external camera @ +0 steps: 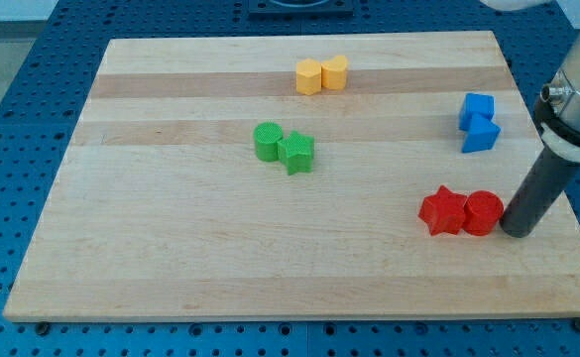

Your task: Point your arm at blue cube

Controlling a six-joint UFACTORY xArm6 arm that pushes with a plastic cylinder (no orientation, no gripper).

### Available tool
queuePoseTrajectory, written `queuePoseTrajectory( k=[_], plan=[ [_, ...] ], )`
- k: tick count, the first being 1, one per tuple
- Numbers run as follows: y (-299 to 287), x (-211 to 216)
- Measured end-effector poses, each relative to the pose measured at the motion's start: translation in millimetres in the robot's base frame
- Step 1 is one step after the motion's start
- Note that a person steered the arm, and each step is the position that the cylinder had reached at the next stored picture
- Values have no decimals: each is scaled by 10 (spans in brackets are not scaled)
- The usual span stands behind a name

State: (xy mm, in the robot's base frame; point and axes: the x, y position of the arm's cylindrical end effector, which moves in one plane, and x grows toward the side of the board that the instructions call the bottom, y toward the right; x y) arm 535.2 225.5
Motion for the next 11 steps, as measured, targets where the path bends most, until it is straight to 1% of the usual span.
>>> queuePoseTrajectory(
  k=[1,2,3,5,6,7,8,9,11],
  plan=[
    [0,0],
    [126,-78],
    [427,-375],
    [936,-1178],
    [949,-1475],
    [825,-1669],
    [615,-1711],
    [550,-1702],
    [380,-1519]
  ],
)
